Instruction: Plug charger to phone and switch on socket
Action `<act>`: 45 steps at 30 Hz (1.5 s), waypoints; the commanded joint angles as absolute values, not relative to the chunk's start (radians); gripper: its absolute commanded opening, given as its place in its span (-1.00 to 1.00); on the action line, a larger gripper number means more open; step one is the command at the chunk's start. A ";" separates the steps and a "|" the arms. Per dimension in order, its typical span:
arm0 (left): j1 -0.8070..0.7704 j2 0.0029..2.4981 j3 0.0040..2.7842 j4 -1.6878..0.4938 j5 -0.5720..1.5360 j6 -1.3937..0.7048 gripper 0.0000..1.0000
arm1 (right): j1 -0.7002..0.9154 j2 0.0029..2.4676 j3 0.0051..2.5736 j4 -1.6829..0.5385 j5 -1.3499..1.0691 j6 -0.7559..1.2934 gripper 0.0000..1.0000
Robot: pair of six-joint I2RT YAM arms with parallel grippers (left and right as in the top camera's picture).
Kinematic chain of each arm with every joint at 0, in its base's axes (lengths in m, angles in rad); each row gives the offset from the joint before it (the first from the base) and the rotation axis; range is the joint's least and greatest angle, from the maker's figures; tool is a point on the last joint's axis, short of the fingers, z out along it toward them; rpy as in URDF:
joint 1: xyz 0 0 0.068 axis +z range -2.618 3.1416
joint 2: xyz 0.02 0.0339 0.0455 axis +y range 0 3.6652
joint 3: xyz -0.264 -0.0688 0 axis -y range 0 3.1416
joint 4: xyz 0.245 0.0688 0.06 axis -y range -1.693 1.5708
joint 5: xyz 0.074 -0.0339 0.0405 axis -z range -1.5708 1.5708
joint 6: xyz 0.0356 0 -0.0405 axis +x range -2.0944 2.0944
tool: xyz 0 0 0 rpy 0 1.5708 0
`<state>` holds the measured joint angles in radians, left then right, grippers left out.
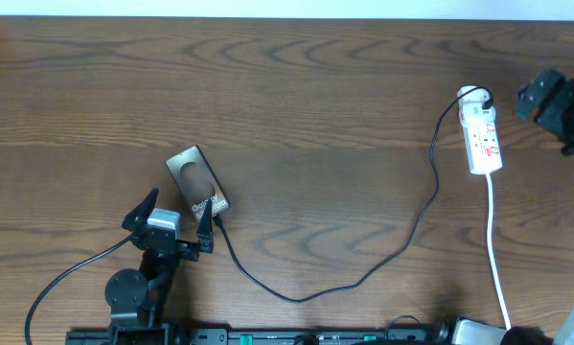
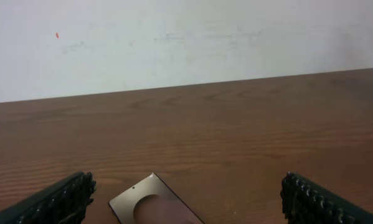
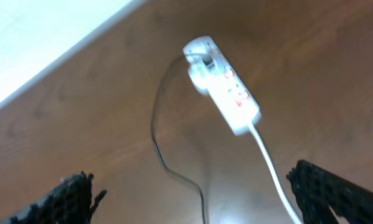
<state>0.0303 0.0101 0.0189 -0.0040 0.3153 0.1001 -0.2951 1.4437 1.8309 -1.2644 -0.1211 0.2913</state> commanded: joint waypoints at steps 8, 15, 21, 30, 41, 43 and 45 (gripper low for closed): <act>0.035 0.004 0.004 -0.045 0.325 0.085 0.96 | 0.031 1.127 1.336 -0.664 0.063 0.280 0.99; 0.035 0.004 0.004 -0.045 0.325 0.085 0.96 | 0.140 0.773 0.680 0.050 0.083 0.279 0.99; 0.035 0.004 0.004 -0.045 0.325 0.085 0.95 | 0.168 0.452 0.161 0.439 0.177 0.280 0.99; 0.035 0.004 0.004 -0.045 0.325 0.085 0.95 | 0.164 0.021 0.006 0.172 0.289 0.268 0.99; 0.035 0.004 0.004 -0.045 0.325 0.085 0.96 | 0.162 0.005 0.006 -0.024 0.364 0.245 0.99; 0.035 0.004 0.004 -0.045 0.325 0.085 0.96 | 0.162 0.005 0.006 -0.047 0.346 0.211 0.98; 0.035 0.004 0.004 -0.045 0.325 0.085 0.96 | 0.158 0.005 0.006 -0.045 0.294 0.136 0.99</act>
<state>0.0311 0.0101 0.0223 -0.0109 0.3157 0.0853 0.1574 0.0120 0.0067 -0.0383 0.3347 0.2409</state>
